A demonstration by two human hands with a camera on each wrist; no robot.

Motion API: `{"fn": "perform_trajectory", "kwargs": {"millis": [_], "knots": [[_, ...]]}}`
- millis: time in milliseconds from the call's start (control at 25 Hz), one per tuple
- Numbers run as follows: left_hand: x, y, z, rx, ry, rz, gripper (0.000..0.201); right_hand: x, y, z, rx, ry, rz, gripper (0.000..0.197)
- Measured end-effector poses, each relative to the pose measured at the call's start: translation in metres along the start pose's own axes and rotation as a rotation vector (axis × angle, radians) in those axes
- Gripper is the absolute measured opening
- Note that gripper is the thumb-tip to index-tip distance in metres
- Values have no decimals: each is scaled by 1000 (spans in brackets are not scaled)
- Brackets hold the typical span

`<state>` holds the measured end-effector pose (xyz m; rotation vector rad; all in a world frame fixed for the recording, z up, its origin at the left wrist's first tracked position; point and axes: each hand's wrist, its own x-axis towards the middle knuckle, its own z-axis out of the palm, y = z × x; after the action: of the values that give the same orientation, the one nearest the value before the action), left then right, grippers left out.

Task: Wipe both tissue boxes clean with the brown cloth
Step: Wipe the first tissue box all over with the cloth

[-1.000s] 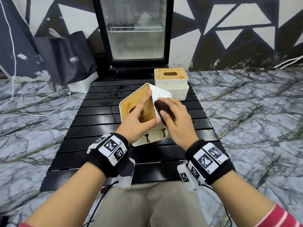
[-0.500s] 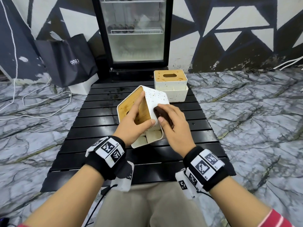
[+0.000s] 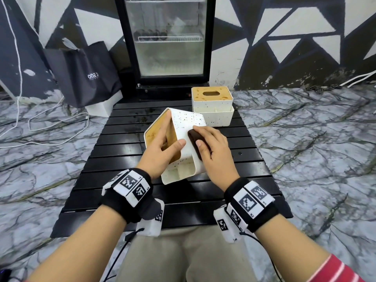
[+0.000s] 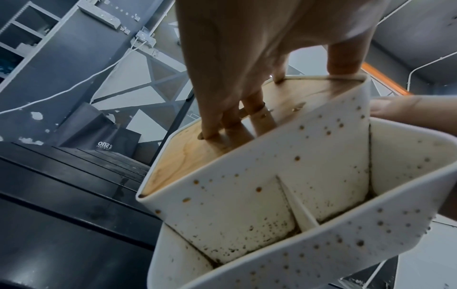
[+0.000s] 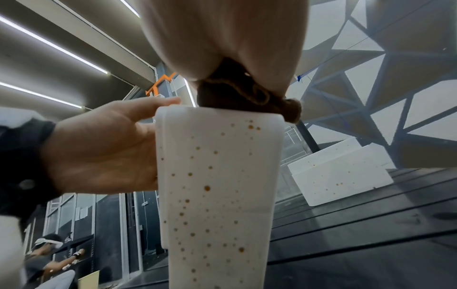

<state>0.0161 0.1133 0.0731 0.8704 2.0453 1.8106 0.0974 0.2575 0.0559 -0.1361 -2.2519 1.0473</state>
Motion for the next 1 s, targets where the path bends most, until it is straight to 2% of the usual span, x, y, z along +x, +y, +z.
{"fn": "perform_trajectory", "kwargs": {"millis": [160, 360, 440, 600, 800, 1000], "knots": [[1, 0, 0, -13, -13, 7, 78, -13, 0, 2, 1, 52, 8, 45], [4, 1, 3, 26, -60, 12, 76, 8, 0, -2, -9, 7, 37, 42], [6, 0, 1, 33, -67, 7, 81, 8, 3, -5, -1, 21, 58, 43], [10, 1, -1, 8, -84, -8, 78, -3, -1, -1, -22, 22, 59, 42], [10, -2, -3, 29, -82, -14, 81, 21, -1, -2, -30, 32, 47, 43], [8, -4, -4, 59, -91, -16, 81, 14, -4, -1, -23, 47, 60, 44]]}}
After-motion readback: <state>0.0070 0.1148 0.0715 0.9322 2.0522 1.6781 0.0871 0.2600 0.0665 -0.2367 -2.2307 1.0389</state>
